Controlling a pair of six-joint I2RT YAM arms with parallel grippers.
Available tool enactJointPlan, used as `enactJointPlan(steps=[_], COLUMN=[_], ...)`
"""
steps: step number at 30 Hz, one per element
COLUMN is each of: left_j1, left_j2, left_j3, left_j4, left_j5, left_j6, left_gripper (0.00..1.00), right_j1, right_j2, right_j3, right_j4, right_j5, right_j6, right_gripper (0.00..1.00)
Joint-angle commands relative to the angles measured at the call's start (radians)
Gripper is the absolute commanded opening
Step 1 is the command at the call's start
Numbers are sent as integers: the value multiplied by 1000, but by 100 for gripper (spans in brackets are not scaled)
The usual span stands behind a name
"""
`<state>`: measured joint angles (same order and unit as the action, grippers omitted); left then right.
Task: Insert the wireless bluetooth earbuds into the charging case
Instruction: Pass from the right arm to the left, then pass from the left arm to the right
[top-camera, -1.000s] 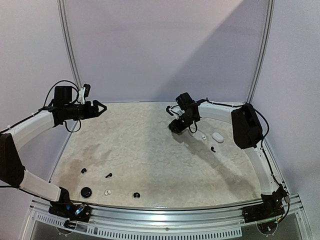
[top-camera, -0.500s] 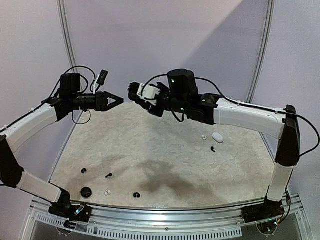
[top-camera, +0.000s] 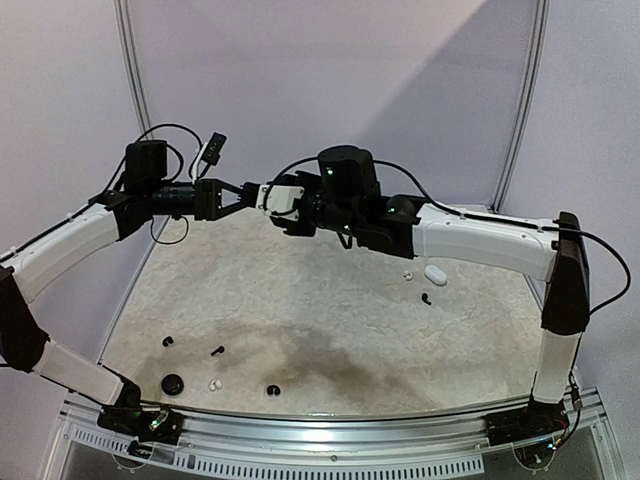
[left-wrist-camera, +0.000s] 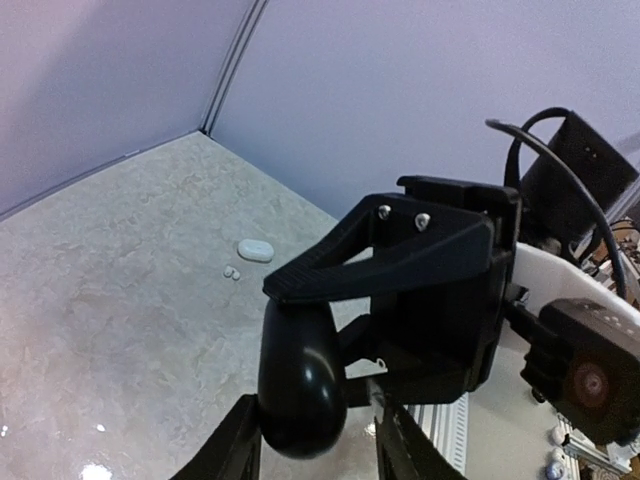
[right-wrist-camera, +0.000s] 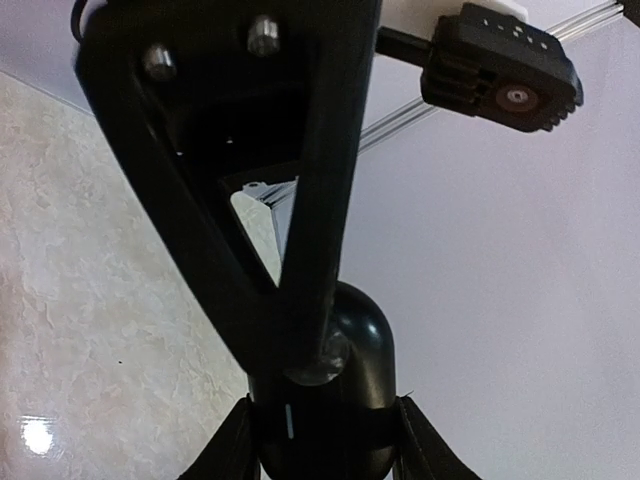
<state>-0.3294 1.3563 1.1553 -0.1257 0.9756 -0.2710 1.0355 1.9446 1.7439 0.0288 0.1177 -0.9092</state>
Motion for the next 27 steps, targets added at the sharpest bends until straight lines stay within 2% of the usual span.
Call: enactJointPlan(steps=[1, 5, 8, 10, 12, 13, 15, 18, 20, 22, 25, 27], left_j1=[-34, -40, -43, -44, -44, -42, -42, -43, -43, -45, -50, -55], left_j2=[14, 8, 2, -5, -15, -21, -33, -66, -89, -101, -91, -90], left_j3=[32, 29, 27, 20, 9, 4, 3, 4, 0, -6, -7, -10], left_j4=[-28, -28, -23, -21, -21, -25, -63, -152, -195, -206, -197, -193], left_j5=[8, 10, 8, 8, 14, 17, 20, 30, 35, 44, 63, 69], left_j6=[18, 22, 24, 24, 34, 57, 133, 322, 444, 496, 494, 496], left_gripper=[33, 26, 2, 0, 0, 0, 0, 0, 0, 0, 0, 0], right_j1=[24, 32, 34, 33, 33, 30, 15, -49, -90, -111, -115, -114], right_j2=[7, 5, 2, -2, -8, -14, -30, -63, -85, -102, -108, -95], right_j3=[31, 32, 32, 30, 31, 35, 64, 138, 146, 128, 113, 117], right_j4=[11, 6, 0, 0, -7, -22, -152, -353, -414, -429, -416, -404], right_j5=[16, 11, 10, 16, 21, 17, -44, -315, -474, -563, -653, -699], right_j6=[-14, -16, -15, -3, 34, 54, 129, 335, 457, 553, 617, 644], right_gripper=[11, 9, 8, 13, 33, 47, 67, 97, 99, 96, 88, 79])
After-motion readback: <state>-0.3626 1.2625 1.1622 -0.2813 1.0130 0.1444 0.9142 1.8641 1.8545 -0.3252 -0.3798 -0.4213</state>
